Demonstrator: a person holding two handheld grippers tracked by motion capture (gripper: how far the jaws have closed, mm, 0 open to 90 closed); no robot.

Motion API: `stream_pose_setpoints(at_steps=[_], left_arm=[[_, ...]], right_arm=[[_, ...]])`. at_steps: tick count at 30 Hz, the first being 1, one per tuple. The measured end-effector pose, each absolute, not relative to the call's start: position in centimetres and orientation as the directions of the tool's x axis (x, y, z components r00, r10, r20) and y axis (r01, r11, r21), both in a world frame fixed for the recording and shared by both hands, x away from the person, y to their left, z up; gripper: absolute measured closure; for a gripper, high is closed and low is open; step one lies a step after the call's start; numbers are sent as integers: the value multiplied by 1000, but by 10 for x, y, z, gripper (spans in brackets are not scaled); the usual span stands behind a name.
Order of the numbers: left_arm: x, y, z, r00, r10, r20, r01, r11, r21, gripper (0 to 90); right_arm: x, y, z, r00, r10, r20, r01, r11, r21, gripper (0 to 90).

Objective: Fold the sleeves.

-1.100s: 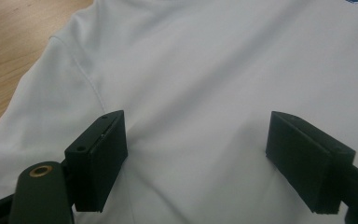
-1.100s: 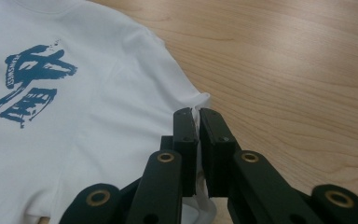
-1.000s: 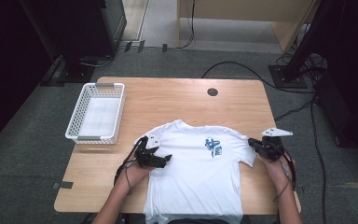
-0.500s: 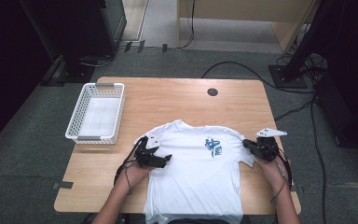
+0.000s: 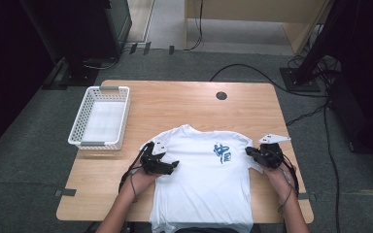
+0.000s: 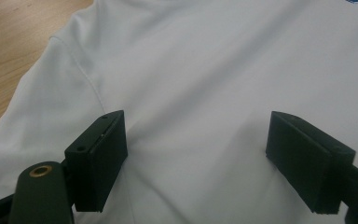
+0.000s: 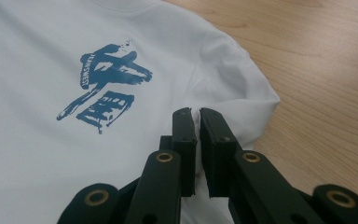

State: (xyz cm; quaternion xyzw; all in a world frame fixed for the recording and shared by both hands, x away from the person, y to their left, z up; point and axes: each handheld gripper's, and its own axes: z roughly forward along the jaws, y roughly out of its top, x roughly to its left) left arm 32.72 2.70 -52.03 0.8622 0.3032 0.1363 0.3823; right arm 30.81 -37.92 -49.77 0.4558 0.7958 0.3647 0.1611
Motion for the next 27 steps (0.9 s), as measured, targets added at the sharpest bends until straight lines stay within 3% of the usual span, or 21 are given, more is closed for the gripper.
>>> stream_pose_setpoints(at_steps=[27], left_arm=[[327,27,-520,778,628,4,419,-524,742,208]], right_arm=[[306,-356,-496,-580,811,76,593,356,723,854]])
